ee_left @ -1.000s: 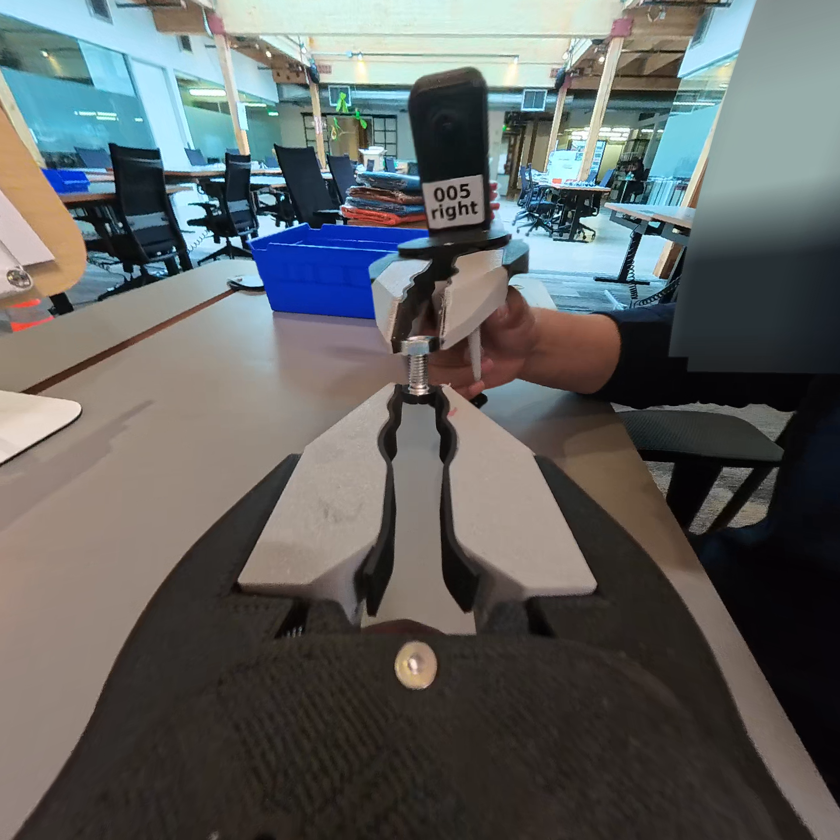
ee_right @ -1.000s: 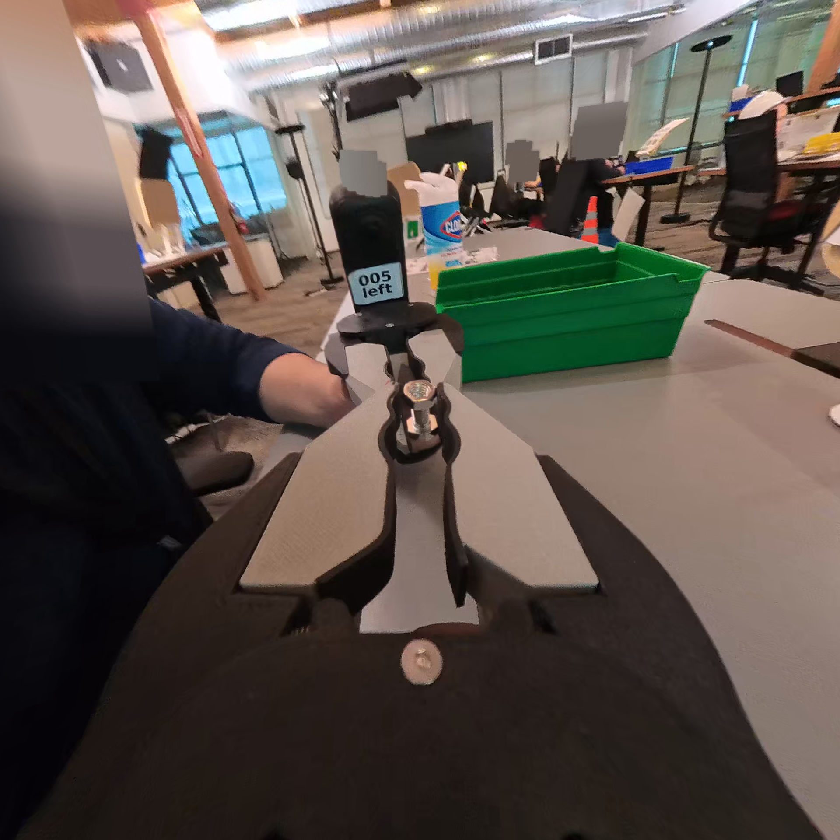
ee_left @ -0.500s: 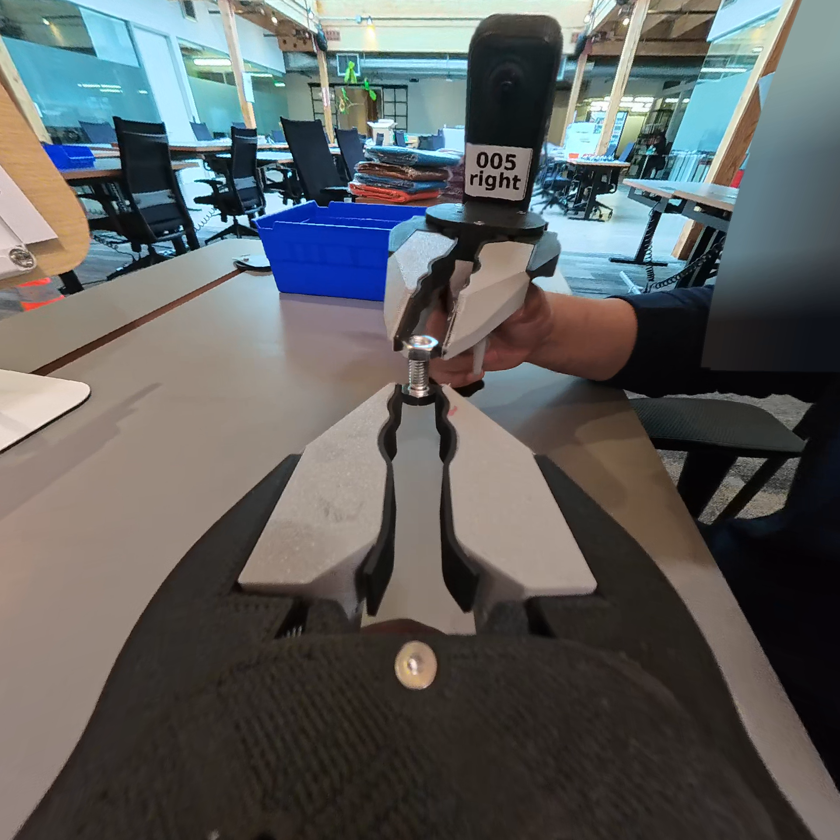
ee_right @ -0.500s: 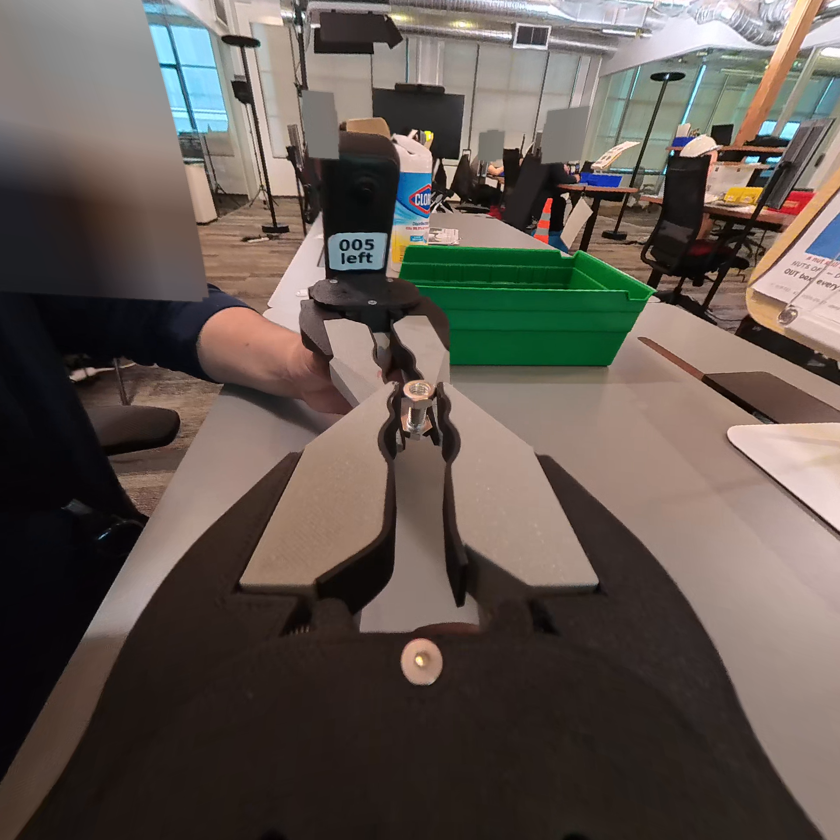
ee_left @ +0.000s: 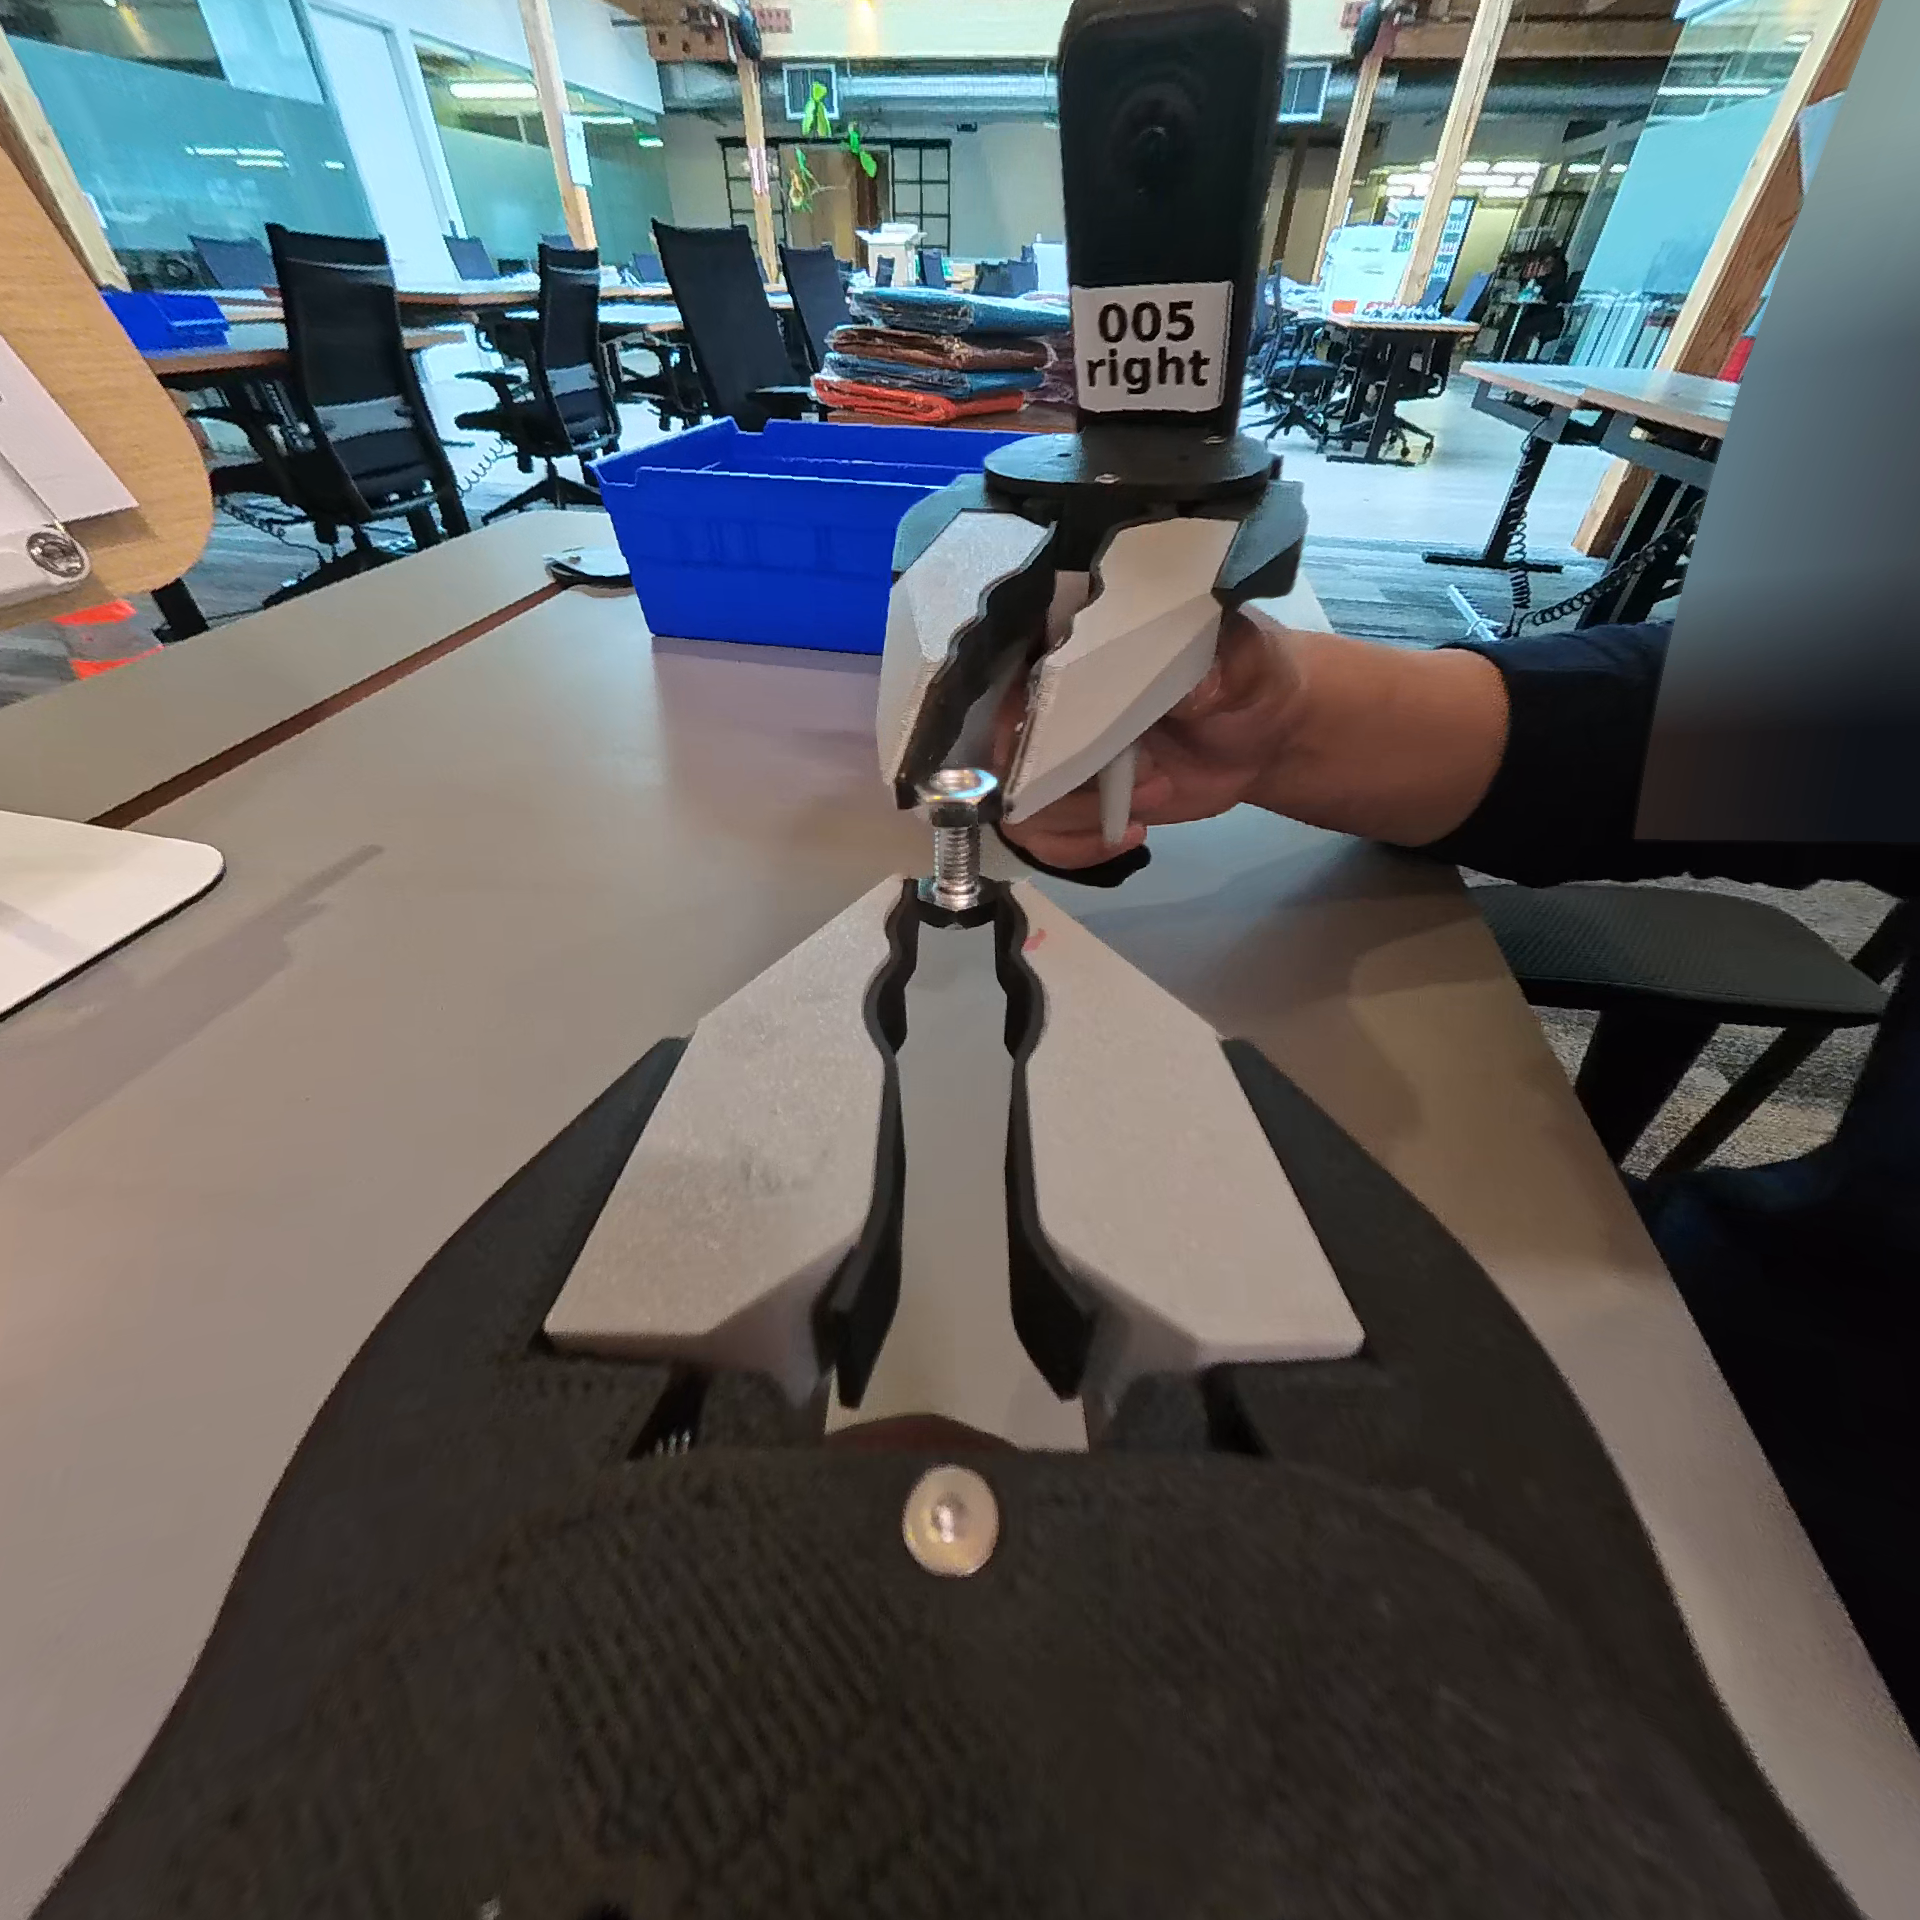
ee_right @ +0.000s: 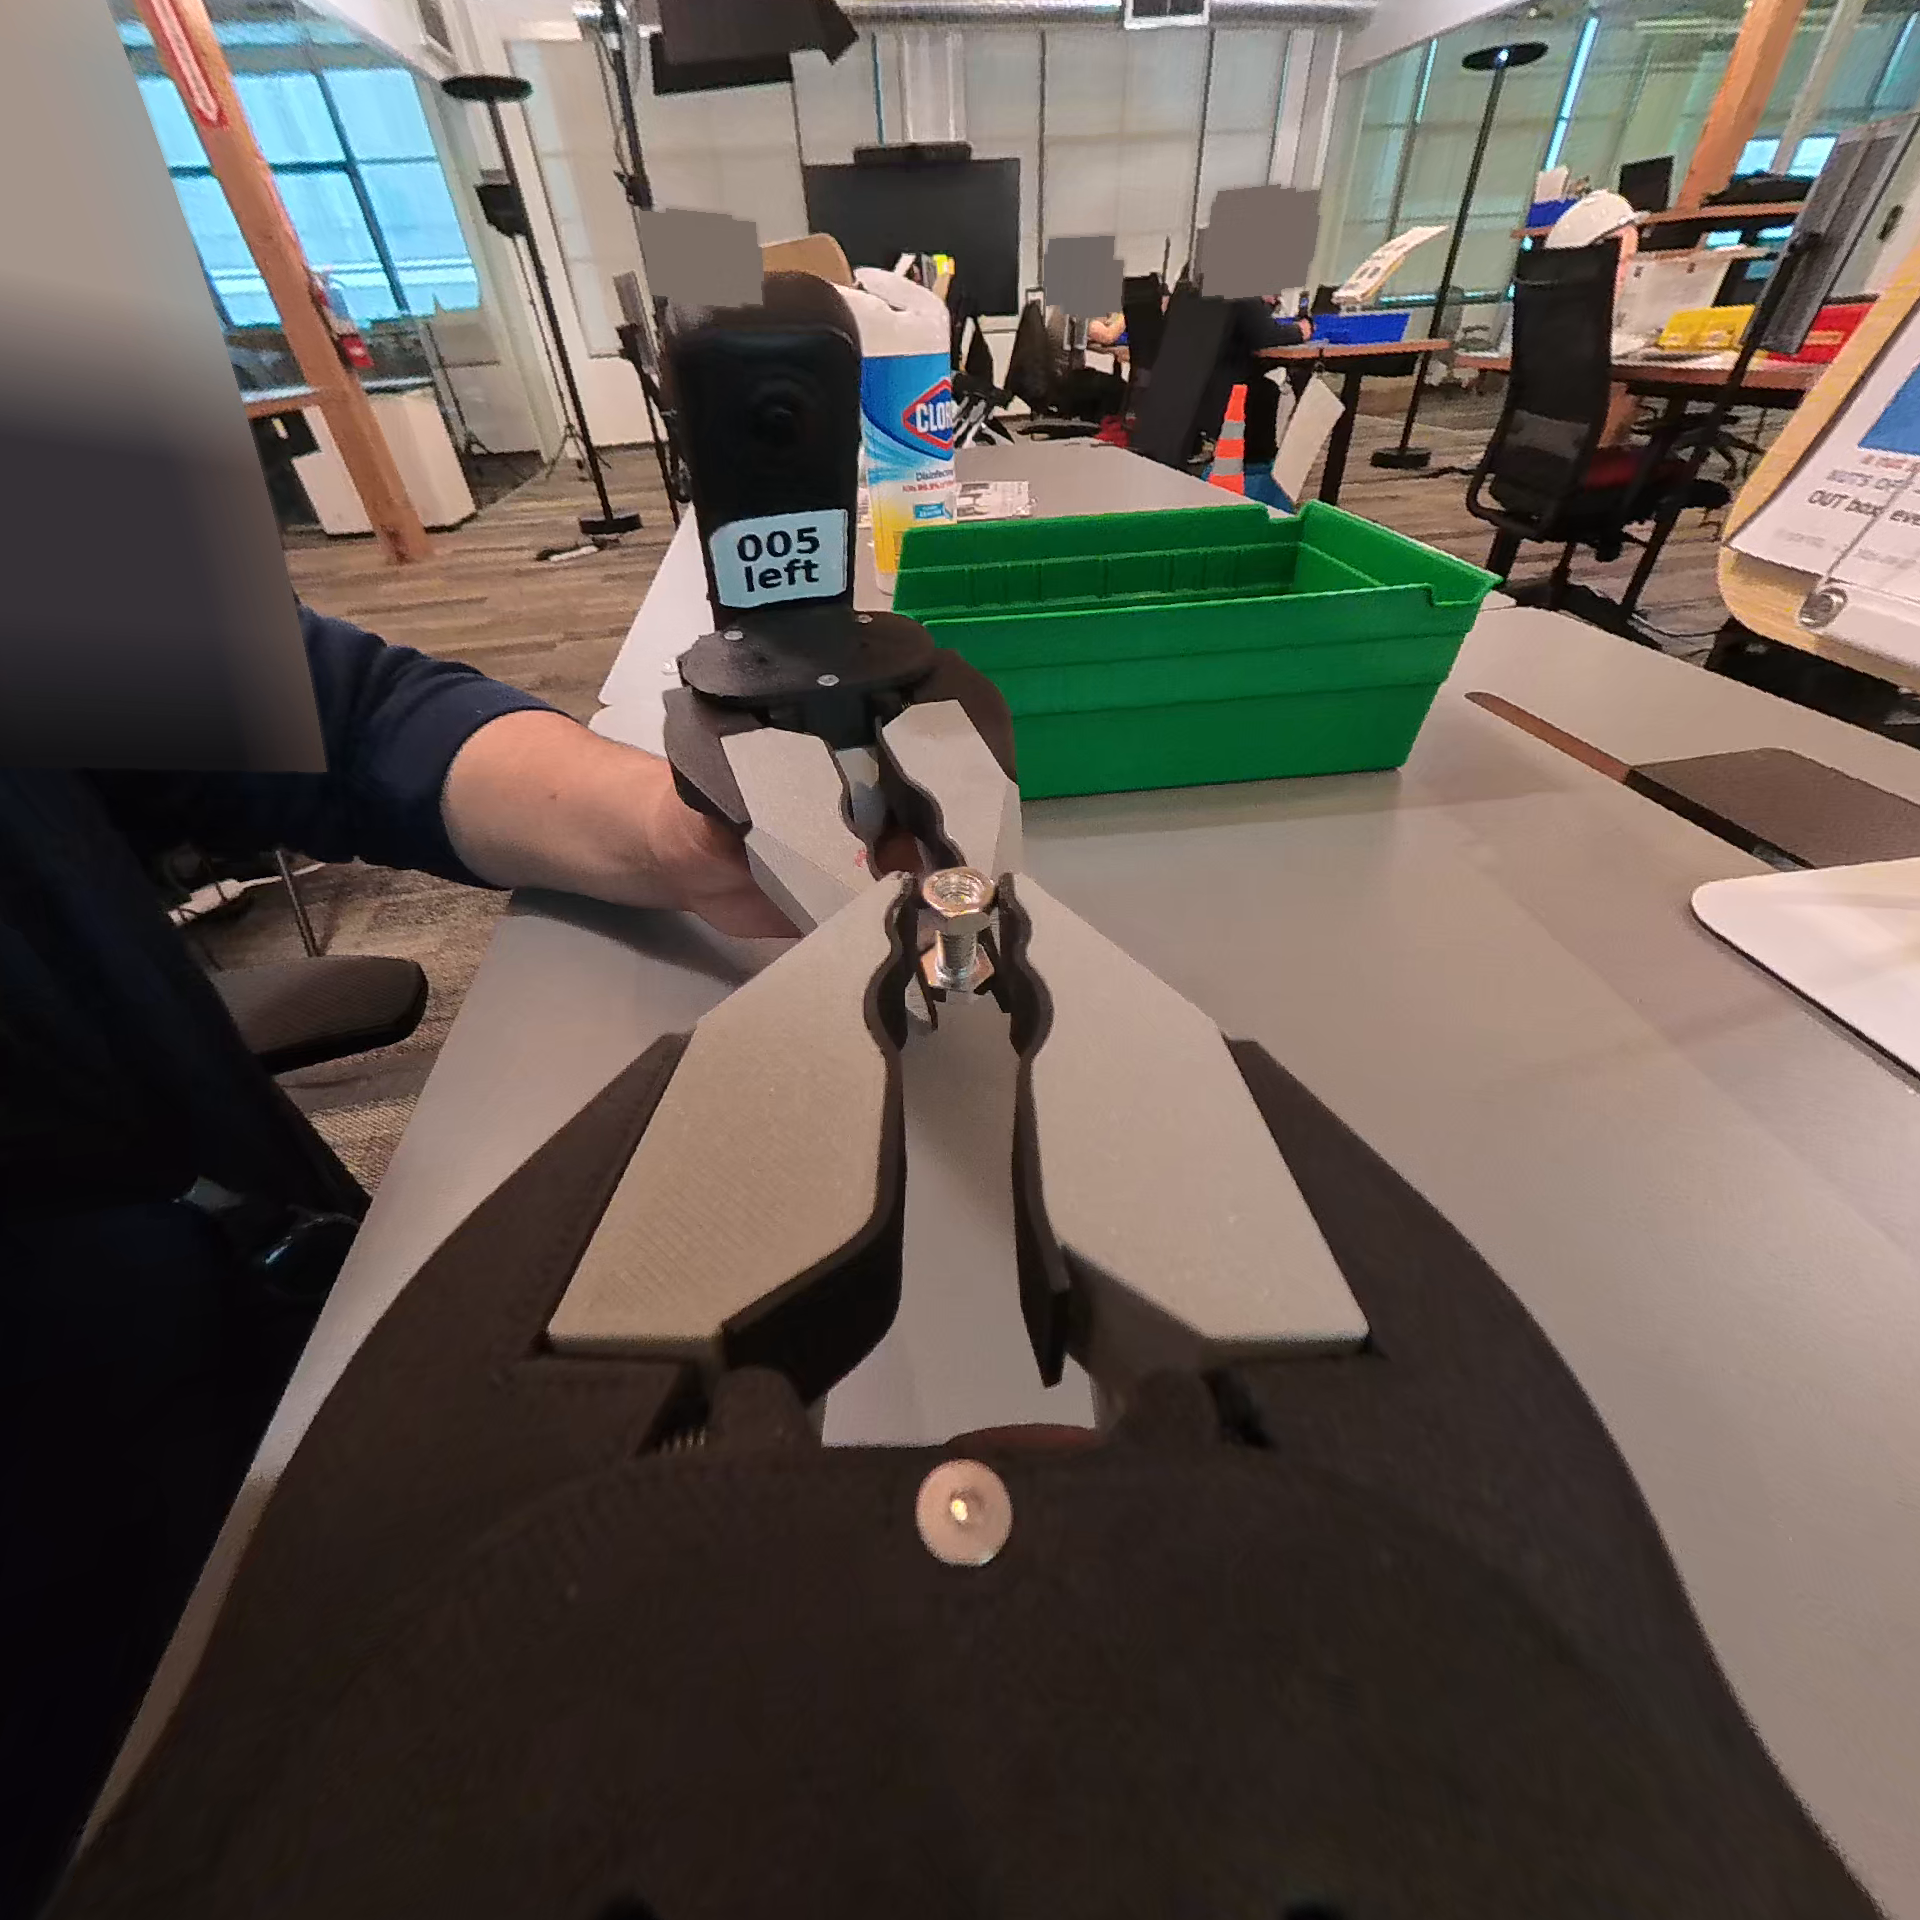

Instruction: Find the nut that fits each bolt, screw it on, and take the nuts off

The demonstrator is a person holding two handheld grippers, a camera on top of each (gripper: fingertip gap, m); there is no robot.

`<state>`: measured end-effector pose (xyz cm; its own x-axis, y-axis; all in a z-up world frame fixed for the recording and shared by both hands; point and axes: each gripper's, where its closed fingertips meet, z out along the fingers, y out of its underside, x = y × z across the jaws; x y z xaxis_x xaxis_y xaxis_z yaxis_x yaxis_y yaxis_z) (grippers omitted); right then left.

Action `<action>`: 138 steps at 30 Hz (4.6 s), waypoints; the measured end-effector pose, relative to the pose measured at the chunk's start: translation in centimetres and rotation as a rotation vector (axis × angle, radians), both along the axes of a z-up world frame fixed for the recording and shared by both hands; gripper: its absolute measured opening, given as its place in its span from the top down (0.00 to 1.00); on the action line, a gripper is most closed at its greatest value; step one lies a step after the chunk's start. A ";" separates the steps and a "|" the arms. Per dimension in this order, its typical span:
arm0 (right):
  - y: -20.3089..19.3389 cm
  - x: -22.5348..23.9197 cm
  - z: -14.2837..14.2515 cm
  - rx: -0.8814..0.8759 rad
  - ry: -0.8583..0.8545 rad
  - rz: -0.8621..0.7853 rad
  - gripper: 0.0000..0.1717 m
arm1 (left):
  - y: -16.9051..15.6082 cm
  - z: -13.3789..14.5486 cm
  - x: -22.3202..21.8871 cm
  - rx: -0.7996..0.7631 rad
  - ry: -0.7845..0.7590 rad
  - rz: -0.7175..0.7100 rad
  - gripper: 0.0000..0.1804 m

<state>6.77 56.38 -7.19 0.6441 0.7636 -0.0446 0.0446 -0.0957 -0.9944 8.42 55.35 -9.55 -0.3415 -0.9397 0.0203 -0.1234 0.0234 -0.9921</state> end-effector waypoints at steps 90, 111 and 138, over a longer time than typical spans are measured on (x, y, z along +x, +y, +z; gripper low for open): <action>0.3 1.1 -2.2 -0.086 -0.072 -0.331 0.93 | 0.1 -2.5 0.6 0.006 0.132 0.019 0.93; -2.4 -1.7 0.5 -0.012 0.069 0.121 0.80 | -2.6 0.4 -0.7 -0.048 -0.020 -0.168 0.93; 1.0 3.8 -2.9 -0.055 0.089 -0.123 1.00 | 1.2 -3.0 0.7 -0.069 0.146 0.023 0.93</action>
<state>10.58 57.38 -10.11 0.7240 0.6742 -0.1455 -0.0589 -0.1498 -0.9870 9.13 56.51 -12.51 -0.3083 -0.9419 0.1332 -0.2666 -0.0489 -0.9626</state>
